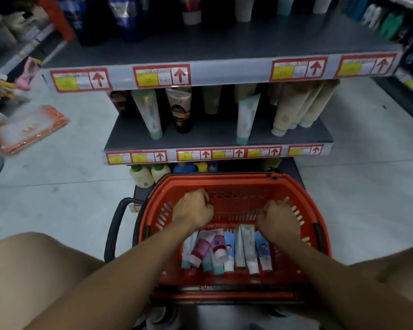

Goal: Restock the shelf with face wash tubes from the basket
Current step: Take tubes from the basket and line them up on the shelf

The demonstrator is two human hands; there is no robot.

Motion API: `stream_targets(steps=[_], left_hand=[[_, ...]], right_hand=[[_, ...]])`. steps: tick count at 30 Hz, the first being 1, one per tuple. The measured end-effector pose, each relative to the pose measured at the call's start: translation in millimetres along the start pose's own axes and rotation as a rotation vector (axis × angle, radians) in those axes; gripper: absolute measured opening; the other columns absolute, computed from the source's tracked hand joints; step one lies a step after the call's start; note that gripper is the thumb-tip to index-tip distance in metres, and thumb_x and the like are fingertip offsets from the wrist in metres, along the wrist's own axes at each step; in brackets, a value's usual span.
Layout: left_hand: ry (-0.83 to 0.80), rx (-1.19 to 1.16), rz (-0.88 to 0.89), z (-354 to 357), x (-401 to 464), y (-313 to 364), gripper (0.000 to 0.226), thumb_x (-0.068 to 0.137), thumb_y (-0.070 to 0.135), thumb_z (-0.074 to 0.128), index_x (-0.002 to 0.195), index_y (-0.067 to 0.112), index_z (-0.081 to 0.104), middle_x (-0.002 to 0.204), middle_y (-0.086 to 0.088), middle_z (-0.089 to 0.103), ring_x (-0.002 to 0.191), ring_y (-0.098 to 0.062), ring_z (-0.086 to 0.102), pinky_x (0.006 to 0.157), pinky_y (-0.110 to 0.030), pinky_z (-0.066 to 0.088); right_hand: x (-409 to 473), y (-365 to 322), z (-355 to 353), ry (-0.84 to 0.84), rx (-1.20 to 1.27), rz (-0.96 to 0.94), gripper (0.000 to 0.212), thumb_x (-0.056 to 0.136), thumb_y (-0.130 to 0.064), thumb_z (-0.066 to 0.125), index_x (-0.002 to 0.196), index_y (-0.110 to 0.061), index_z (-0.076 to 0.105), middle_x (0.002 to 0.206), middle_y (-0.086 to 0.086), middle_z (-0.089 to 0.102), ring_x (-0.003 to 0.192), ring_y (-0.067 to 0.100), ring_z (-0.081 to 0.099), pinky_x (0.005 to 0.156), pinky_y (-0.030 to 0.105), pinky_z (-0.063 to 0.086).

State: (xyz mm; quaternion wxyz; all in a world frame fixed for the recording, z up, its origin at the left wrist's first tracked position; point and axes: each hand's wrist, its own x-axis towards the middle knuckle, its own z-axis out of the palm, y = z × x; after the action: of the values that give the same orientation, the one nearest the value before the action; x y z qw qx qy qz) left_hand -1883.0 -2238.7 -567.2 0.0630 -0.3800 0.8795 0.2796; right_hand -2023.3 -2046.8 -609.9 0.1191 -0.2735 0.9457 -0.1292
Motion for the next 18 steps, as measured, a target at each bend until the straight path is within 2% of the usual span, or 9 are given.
stream_targets(steps=[4, 8, 11, 14, 16, 18], left_hand=[[-0.091, 0.001, -0.077, 27, 11, -18, 0.022, 0.085, 0.028, 0.059, 0.106, 0.024, 0.068, 0.108, -0.007, 0.074, 0.104, -0.034, 0.069, 0.083, -0.038, 0.057], [-0.218, 0.021, -0.176, 55, 23, -35, 0.031, 0.084, 0.031, 0.061, 0.112, 0.022, 0.07, 0.112, -0.009, 0.074, 0.103, -0.033, 0.07, 0.087, -0.038, 0.058], [-0.31, 0.049, -0.237, 80, 31, -50, 0.032, 0.091, 0.035, 0.062, 0.114, 0.014, 0.071, 0.116, -0.013, 0.073, 0.105, -0.031, 0.07, 0.084, -0.034, 0.056], [-0.389, 0.045, -0.282, 105, 36, -66, 0.035, 0.091, 0.033, 0.063, 0.118, 0.011, 0.065, 0.121, -0.013, 0.07, 0.102, -0.027, 0.067, 0.079, -0.03, 0.05], [-0.417, 0.06, -0.306, 120, 39, -76, 0.046, 0.095, 0.041, 0.057, 0.128, 0.009, 0.058, 0.129, -0.014, 0.066, 0.116, -0.03, 0.064, 0.093, -0.034, 0.048], [-0.428, 0.08, -0.319, 134, 42, -84, 0.055, 0.099, 0.053, 0.05, 0.132, 0.009, 0.053, 0.134, -0.016, 0.061, 0.124, -0.033, 0.06, 0.104, -0.04, 0.044]], right_hand=[[5, 9, 31, -0.051, -0.038, 0.011, 0.023, 0.084, -0.029, 0.061, 0.094, -0.008, 0.063, 0.094, 0.015, 0.064, 0.089, 0.036, 0.063, 0.072, 0.04, 0.052], [10, 16, 60, -0.193, -0.018, 0.109, 0.021, 0.086, -0.025, 0.058, 0.101, -0.01, 0.062, 0.096, 0.012, 0.068, 0.085, 0.03, 0.066, 0.071, 0.035, 0.052], [14, 26, 88, -0.369, 0.002, 0.195, 0.025, 0.089, -0.02, 0.063, 0.11, -0.008, 0.064, 0.102, 0.009, 0.068, 0.092, 0.024, 0.067, 0.071, 0.03, 0.051], [18, 39, 120, -0.503, 0.039, 0.316, 0.037, 0.089, -0.022, 0.066, 0.124, -0.013, 0.058, 0.115, 0.007, 0.064, 0.102, 0.023, 0.064, 0.075, 0.028, 0.049], [21, 45, 139, -0.579, 0.028, 0.375, 0.047, 0.092, -0.029, 0.064, 0.133, -0.011, 0.05, 0.123, 0.012, 0.061, 0.108, 0.028, 0.063, 0.075, 0.032, 0.049], [27, 49, 156, -0.646, 0.025, 0.404, 0.058, 0.096, -0.034, 0.061, 0.144, -0.007, 0.043, 0.135, 0.018, 0.056, 0.12, 0.034, 0.058, 0.087, 0.038, 0.05]])
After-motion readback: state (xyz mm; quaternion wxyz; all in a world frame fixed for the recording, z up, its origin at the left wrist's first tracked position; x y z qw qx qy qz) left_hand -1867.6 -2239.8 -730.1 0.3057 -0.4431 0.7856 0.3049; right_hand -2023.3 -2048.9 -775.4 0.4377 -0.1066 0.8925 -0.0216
